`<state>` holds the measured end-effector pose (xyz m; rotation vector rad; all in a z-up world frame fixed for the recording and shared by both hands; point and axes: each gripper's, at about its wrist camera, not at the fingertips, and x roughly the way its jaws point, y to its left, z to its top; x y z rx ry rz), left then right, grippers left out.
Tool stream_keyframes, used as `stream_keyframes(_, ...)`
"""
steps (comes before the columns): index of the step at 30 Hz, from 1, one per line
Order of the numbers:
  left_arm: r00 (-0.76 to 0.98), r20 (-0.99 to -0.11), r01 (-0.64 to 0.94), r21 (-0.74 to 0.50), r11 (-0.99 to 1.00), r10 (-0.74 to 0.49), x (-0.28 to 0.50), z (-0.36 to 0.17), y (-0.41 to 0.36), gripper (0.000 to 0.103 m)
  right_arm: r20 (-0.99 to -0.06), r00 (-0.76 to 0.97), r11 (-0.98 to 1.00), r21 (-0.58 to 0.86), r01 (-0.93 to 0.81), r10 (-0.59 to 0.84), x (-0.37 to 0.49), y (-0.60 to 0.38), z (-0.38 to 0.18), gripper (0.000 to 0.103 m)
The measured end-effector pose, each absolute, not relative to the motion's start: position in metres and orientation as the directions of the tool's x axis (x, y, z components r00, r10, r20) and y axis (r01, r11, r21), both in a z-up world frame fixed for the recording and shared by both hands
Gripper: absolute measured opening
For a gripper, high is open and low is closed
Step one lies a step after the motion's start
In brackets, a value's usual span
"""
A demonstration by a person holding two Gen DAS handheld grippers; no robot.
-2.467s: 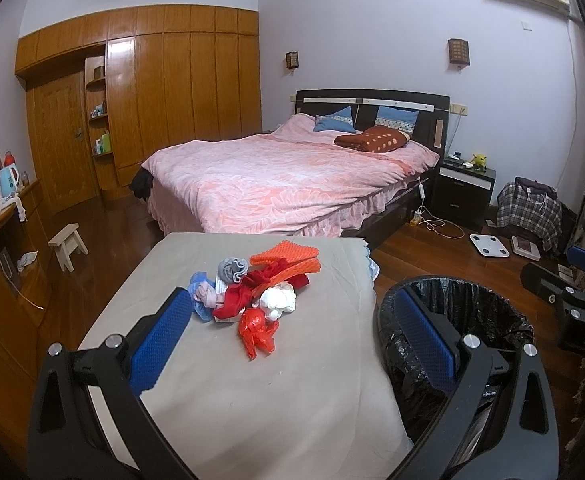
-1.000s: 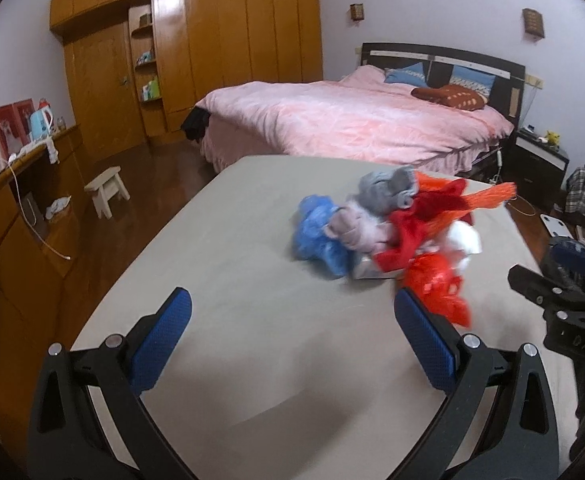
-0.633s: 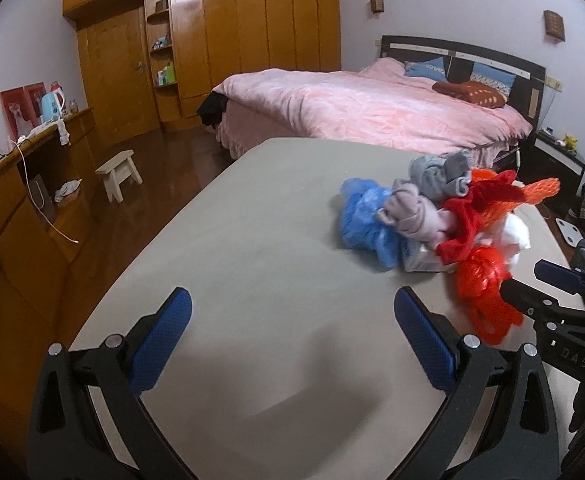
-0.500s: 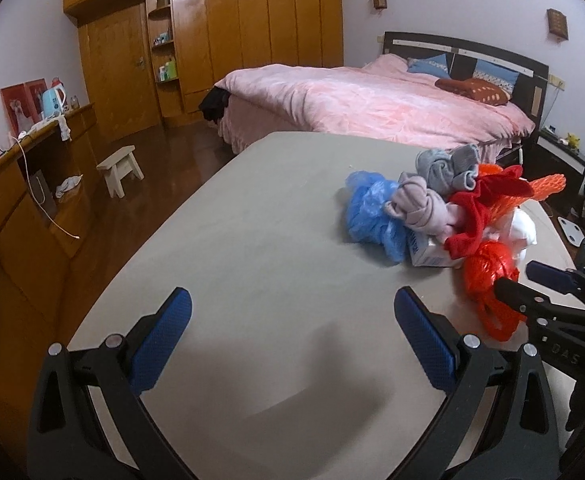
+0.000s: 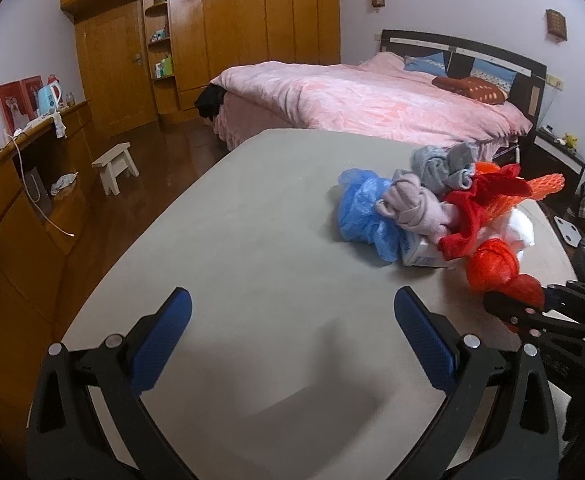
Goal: Collect trash
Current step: 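Carry the red mesh bag over the trash bin and release it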
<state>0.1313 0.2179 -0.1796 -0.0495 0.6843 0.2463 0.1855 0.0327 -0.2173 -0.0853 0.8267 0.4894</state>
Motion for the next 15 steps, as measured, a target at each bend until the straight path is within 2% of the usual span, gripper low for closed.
stream_keyframes(7, 0.768, -0.622, -0.177, 0.018, 0.984, 0.150, 0.137, -0.176, 0.192, 0.095, -0.702, 0.609, 0.905, 0.121, -0.408, 0.368, 0.172, 0.002, -0.195, 0.028)
stream_keyframes(9, 0.774, -0.619, -0.157, 0.012, 0.988, 0.131, 0.141, -0.176, 0.182, 0.091, -0.696, 0.627, 0.918, 0.123, -0.378, 0.351, 0.174, -0.010, -0.191, 0.028)
stream_keyframes(11, 0.779, -0.618, -0.132, 0.003, 0.991, 0.105, 0.148, -0.175, 0.172, 0.080, -0.690, 0.643, 0.928, 0.120, -0.352, 0.333, 0.178, -0.020, -0.188, 0.028)
stream_keyframes(15, 0.795, -0.602, -0.085, -0.004, 0.996, 0.066, 0.165, -0.173, 0.153, 0.079, -0.687, 0.656, 0.938, 0.112, -0.329, 0.312, 0.188, -0.034, -0.187, 0.028)
